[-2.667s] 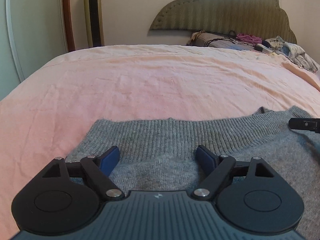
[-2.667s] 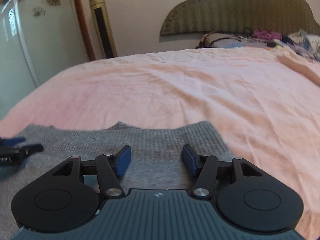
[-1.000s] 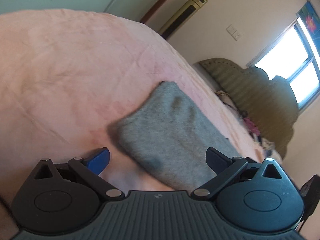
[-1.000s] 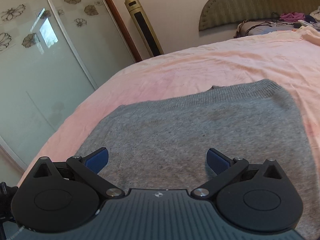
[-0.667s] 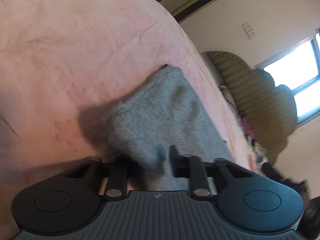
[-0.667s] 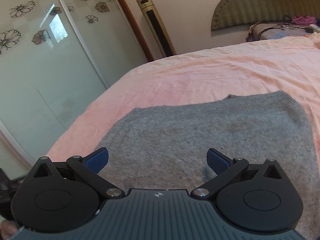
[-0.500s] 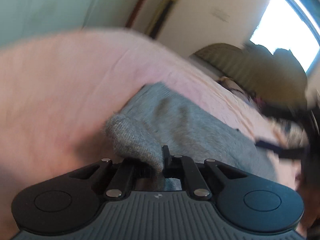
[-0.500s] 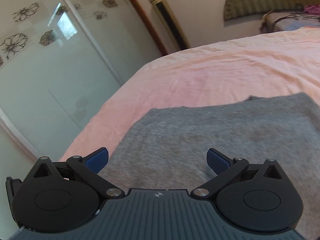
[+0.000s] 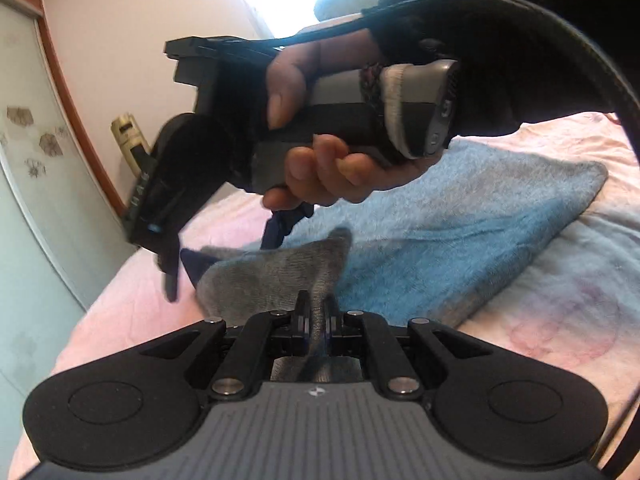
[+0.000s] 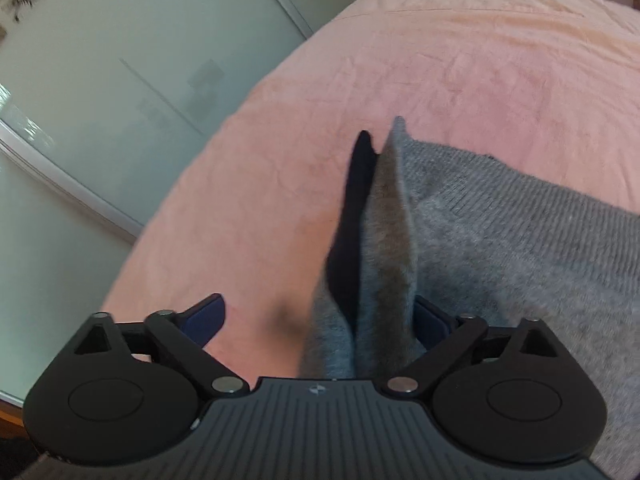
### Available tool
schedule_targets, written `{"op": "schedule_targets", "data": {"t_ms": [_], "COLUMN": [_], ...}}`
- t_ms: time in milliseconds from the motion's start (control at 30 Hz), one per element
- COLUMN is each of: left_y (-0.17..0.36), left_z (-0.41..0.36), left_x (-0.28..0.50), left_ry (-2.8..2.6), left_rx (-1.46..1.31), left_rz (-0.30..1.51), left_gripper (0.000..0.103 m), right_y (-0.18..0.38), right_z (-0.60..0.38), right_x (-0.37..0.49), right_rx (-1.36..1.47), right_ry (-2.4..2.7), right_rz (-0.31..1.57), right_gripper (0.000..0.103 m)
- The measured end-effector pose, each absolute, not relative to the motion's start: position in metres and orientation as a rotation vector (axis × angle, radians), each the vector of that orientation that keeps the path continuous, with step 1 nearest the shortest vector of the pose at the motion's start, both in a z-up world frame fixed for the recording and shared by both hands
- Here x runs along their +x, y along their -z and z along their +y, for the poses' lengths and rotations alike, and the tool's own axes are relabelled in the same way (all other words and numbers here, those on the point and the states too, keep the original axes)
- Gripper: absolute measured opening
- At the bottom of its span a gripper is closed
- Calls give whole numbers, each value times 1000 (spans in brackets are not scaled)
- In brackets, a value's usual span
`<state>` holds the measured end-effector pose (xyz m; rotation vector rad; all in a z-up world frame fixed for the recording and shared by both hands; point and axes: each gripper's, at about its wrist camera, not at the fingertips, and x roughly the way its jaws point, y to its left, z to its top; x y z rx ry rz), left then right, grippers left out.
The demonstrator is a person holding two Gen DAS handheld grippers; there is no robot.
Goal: Fold small clothes
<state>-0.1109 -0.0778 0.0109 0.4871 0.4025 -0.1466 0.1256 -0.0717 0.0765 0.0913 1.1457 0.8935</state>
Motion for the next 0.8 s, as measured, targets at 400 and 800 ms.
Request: {"op": "schedule_targets", "data": {"t_ms": [400,800], "left_y": [-2,-5], "left_z": [-72,-83], "left_x": [-94,-93], "left_ry": [52,89], "left_rx": [488,492], "left_rz": [473,431], "left_gripper": [7,5], "right_y": [-69,-79], "right_z": [-66,-48], "right_x": [130,101], "right_rx": [75,-254], "right_ry": [-961,-976], "right_rz": [1173,997], "right_gripper": [70,18]}}
